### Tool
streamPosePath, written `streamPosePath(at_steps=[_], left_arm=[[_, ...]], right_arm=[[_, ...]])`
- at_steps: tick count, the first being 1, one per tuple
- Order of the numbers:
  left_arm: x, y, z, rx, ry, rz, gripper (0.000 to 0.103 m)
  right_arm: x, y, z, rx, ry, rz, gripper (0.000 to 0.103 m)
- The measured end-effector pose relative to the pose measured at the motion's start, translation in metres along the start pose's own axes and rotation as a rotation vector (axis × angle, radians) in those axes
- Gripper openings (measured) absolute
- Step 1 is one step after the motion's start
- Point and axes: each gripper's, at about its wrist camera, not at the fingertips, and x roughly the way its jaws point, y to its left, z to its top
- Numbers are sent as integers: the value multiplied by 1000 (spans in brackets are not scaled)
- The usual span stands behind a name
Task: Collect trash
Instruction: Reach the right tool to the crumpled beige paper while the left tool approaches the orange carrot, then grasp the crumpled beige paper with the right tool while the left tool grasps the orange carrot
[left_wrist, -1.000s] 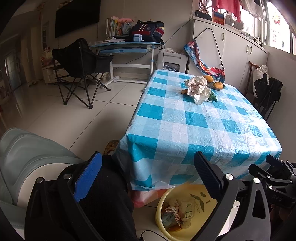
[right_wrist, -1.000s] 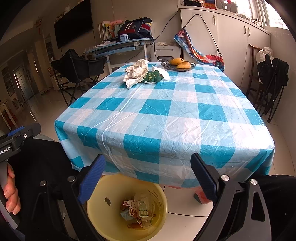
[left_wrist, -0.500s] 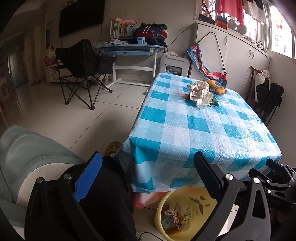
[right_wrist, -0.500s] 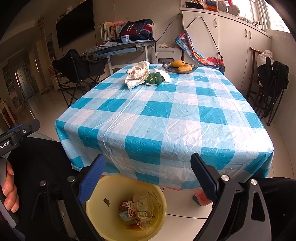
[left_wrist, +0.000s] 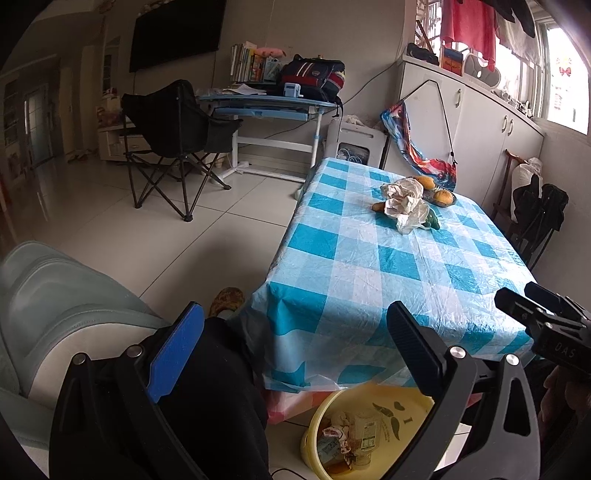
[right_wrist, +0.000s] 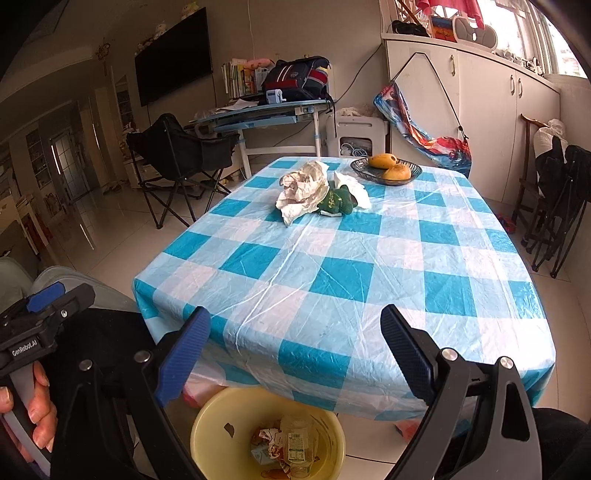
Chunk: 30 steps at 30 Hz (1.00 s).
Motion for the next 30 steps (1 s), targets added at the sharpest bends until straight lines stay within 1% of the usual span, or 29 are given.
streamPosePath(at_steps=[4,8,11,13,14,16,17,18,19,20,21,24,26,28,30], left_arm=[[8,2,2,-17,8,2,96],[17,3,4,-33,22,-9,96],[22,2,8,-42,26,-23,96],[26,2,9,-46,31,-32,96],[27,2,10,-49,34,-36,96],[31,3,12,-58,39,-43,96],[32,4,13,-64,41,-45,96],[33,5,14,-71,44,-47,96],[35,6,16,-77,45,-49,96],[35,6,17,-81,46,-50,96],[36,6,18,-84,46,-51,96],[38,4,21,-75,42,-59,96],[42,-2,24,-52,51,-82,96],[50,-10,32,-8,54,-92,96],[58,-22,44,49,40,-114,96]], right_arm=[[46,-5,52,8,-4,27,89],[102,-9,101,-20,12,9,89],[146,-7,127,-71,53,-5,89],[172,-7,137,-89,84,-27,89],[184,-10,140,-90,99,-40,87],[202,-16,140,-83,146,-47,71],[209,-19,139,-73,175,-28,47],[212,-22,136,-64,198,-8,37],[208,-24,133,-57,196,10,36],[201,-26,130,-48,183,28,30],[193,-29,127,-34,178,51,20],[160,-37,115,3,150,119,20],[137,-45,102,28,144,153,20],[118,-54,88,51,147,169,20],[107,-66,75,87,164,187,20]])
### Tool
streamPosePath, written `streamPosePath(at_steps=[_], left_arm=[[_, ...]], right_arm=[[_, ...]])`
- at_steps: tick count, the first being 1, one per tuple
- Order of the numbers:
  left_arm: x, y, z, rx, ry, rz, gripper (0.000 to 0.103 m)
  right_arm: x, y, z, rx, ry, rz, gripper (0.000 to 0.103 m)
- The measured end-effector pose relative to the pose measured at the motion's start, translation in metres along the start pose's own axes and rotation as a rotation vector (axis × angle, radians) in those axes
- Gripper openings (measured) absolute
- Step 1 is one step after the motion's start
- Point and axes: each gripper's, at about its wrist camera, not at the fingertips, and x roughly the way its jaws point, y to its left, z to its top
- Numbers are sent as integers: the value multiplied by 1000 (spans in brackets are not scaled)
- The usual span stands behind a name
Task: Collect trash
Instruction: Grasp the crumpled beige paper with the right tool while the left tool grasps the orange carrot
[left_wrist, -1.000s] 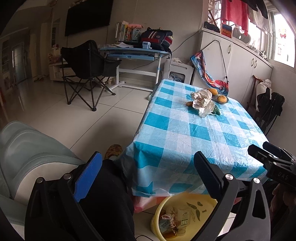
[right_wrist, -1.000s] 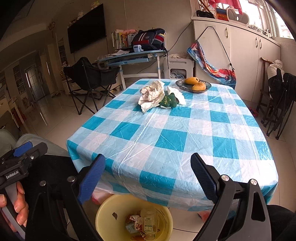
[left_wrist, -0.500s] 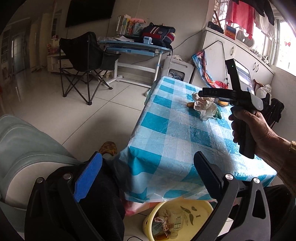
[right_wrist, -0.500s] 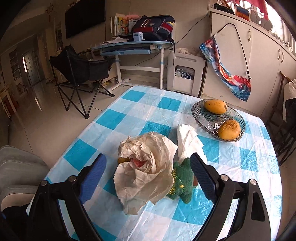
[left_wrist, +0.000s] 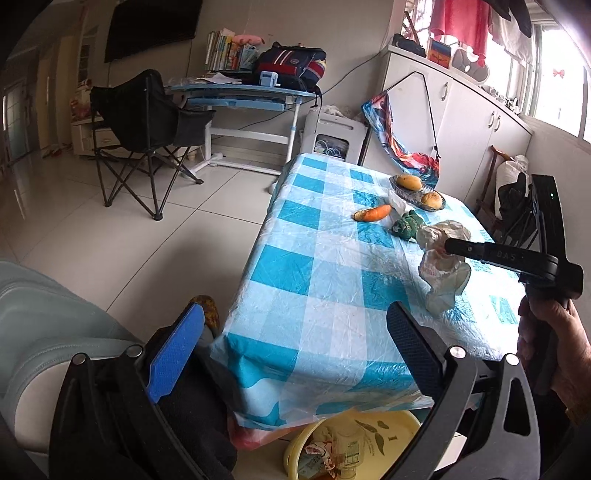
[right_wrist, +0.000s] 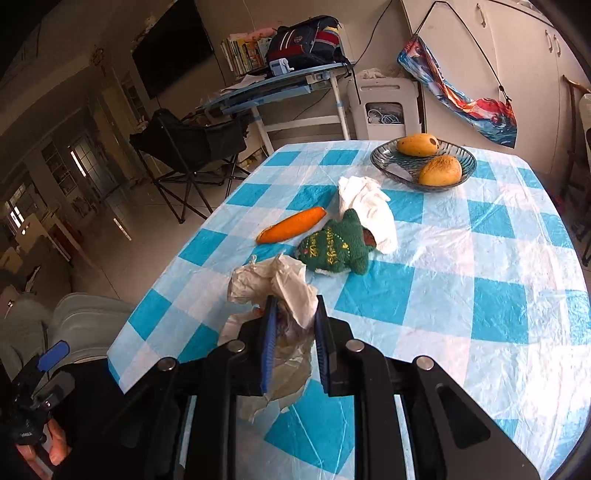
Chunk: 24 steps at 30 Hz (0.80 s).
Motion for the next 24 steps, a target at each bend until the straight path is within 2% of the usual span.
streamPosePath(at_steps=[5,7,10,12,14,17,20,21,23,24], left_arm=[[48,-37,50,209,-22,-27,96],[80,-50,72,245,14,-60,96],[128,-70,98,274,68,-70,96],[156,-82,111,287,89,-67,96],[180,-96,121,315,103,-55,96],[210,-113,128,358,127,-16,96],[233,-129,125,420,169,-8,94],[238,-133,121,445,184,-15,88],[248,-139,114,470,226,-37,68],[249,-139,113,465,239,-69,52]], right_arm=[[-10,-32,-22,99,31,17,21],[-10,-44,-27,157,13,22,27],[-11,-51,-29,216,-15,47,44],[-9,-46,-27,201,-20,55,55],[-7,-39,-29,166,-13,54,59],[-2,-32,-33,121,3,46,59],[1,-26,-33,86,1,33,59],[1,-25,-33,79,1,27,59],[2,-24,-34,73,-1,19,57],[3,-24,-34,70,-1,11,47]])
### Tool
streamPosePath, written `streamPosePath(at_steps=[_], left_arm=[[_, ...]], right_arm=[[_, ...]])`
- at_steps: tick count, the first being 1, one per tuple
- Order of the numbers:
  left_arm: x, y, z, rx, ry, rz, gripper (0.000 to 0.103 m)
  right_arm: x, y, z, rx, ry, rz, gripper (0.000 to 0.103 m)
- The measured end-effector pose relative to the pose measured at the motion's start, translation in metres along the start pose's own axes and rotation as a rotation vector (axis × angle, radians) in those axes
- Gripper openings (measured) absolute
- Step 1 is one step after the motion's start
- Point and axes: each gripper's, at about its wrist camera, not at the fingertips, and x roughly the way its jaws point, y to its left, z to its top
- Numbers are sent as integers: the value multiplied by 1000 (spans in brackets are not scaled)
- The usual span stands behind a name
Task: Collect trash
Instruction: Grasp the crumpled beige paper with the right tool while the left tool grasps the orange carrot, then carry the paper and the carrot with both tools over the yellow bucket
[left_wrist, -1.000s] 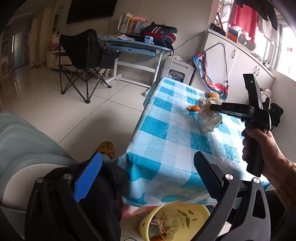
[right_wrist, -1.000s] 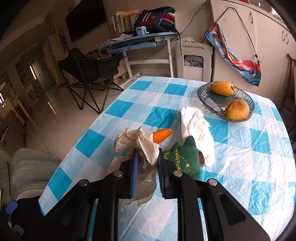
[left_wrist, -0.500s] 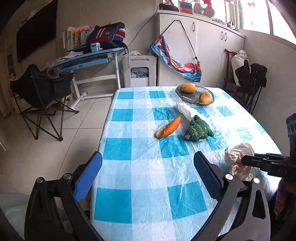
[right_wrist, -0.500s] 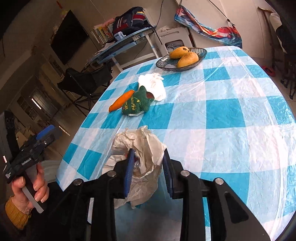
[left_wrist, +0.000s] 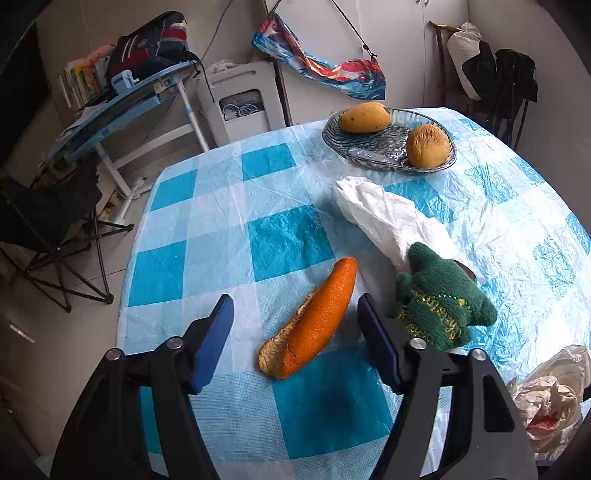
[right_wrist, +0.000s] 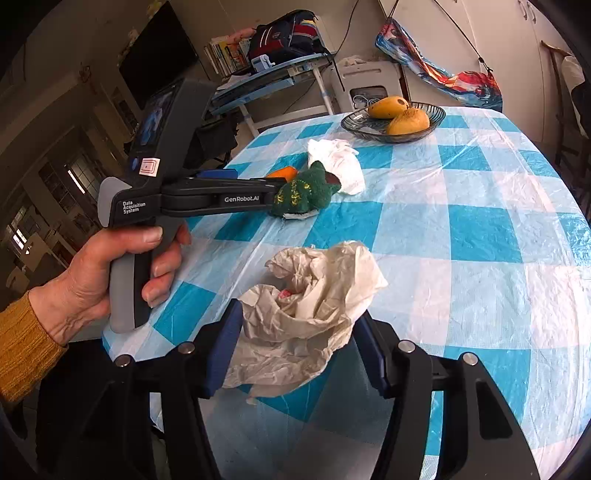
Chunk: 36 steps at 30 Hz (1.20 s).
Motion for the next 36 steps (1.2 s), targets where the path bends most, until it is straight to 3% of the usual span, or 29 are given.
streamPosePath(at_steps=[1,3,4,10,15,28,36], left_arm=[[-2,0,0,-7,-6,-17,30],[-7,0,-4,-23,-12,-26,20],[-11,1,-9,-35,-15,-39,17],[-61,19,-57,-181,-51,-115,16],[-109,24,-103,-277,-70,-123,16],[-207,-7,-173,-294,-135,-105,16],[-239,-18,-202,-279,-155,-92,16]], right_arm=[[1,-1,0,0,4,-6,43],[1,-4,0,10,9,7,31],[2,-5,0,15,12,15,31],[-2,3,-2,-13,-9,27,26],[-11,13,-5,-36,-36,50,26],[-74,67,-53,-99,-146,75,26],[-89,99,-89,-185,-116,38,27]])
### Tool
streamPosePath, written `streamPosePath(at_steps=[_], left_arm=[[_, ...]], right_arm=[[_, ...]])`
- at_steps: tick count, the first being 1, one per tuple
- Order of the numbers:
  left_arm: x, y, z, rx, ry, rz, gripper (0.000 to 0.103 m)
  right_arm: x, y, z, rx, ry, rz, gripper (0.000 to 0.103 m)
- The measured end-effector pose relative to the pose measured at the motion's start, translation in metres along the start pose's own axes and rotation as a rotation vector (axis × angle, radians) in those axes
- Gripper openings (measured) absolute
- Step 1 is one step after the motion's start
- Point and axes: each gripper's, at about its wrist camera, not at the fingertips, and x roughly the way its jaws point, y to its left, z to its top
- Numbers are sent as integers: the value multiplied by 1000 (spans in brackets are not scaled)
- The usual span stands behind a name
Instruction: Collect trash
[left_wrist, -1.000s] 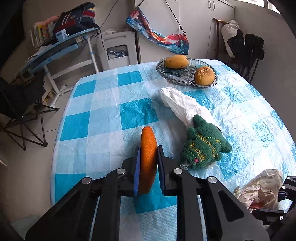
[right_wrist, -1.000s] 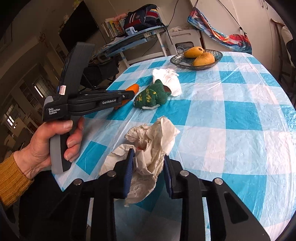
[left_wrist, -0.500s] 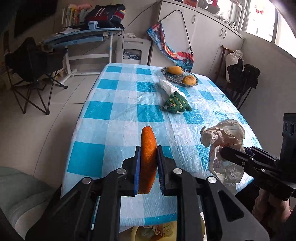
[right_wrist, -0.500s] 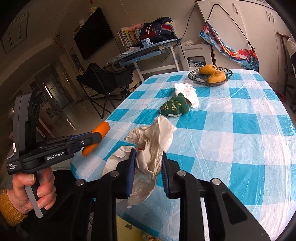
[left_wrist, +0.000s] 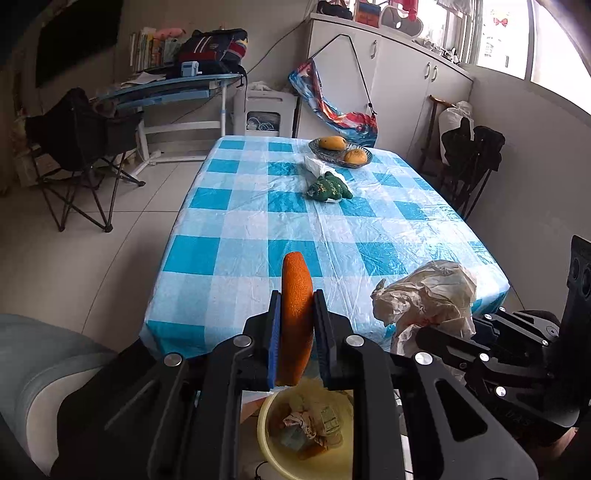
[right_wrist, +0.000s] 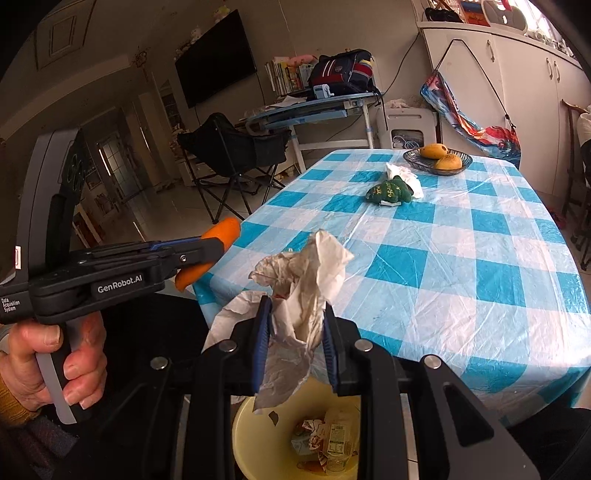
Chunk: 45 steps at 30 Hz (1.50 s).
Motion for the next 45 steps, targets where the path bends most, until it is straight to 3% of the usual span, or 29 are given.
streamPosePath(at_steps=[7,13,15,23,26,27,28,34,38,41,45], left_arm=[[-15,-1,-16,4,1,-7,16],[-19,-2,-28,-3,13,-18,16],[-17,-4,-33,-1,24,-24,17],[14,-19,-62,48,168,-52,18],[15,-23,-69,80,166,-24,33],[11,-23,-69,81,145,-11,45],[5,-21,-67,77,113,5,55],[-40,6,-49,-19,-114,156,86],[-55,30,-45,-110,-183,229,93],[-50,47,-48,-151,-167,274,95],[-43,58,-51,-200,-141,268,95]], right_arm=[[1,18,-19,-68,66,-35,29],[12,20,-33,-74,157,-95,45],[8,16,-33,-51,142,-116,53],[-18,-11,-26,98,16,-153,64],[-25,-20,-24,148,-24,-162,66],[-27,-22,-24,162,-34,-165,67],[-29,-23,-24,175,-41,-169,67],[-36,-25,-27,209,-63,-191,73],[-32,-19,-29,180,-54,-209,75],[-26,-16,-31,162,-33,-223,76],[-22,-13,-33,133,-12,-238,78]])
